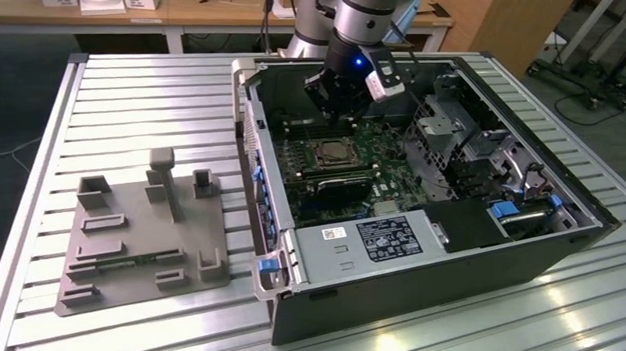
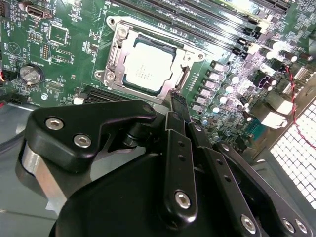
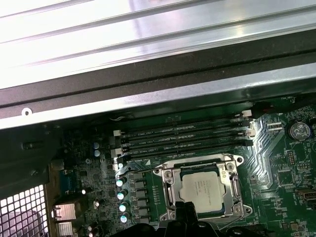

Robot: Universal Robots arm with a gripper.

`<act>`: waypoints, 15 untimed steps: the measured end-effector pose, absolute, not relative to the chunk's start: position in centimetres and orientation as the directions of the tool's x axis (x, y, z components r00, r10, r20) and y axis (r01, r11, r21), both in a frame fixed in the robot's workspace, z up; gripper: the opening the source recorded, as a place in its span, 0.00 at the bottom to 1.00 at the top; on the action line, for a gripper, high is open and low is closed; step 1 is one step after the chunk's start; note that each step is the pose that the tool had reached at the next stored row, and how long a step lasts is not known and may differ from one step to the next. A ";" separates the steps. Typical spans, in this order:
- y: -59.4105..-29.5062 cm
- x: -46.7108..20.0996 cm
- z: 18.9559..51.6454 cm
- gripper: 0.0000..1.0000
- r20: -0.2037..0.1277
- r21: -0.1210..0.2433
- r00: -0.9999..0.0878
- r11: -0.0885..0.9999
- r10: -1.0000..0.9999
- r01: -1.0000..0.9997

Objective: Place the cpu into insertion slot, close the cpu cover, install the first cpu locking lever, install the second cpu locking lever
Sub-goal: 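Install the first cpu locking lever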

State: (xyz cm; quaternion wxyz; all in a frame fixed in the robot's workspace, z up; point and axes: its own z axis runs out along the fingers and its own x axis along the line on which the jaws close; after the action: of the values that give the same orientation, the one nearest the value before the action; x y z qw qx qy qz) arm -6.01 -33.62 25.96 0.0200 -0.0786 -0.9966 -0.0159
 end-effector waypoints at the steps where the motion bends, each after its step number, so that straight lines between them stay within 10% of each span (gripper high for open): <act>1: -33.6 -6.0 26.0 0.10 0.042 0.028 -0.987 0.987 0.156 0.157; 15: -33.6 -6.3 26.0 0.10 0.042 0.028 -0.987 0.987 0.156 0.157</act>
State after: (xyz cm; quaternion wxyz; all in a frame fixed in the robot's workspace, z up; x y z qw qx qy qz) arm -6.35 -33.62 25.96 0.0200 -0.0786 -0.9966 -0.0159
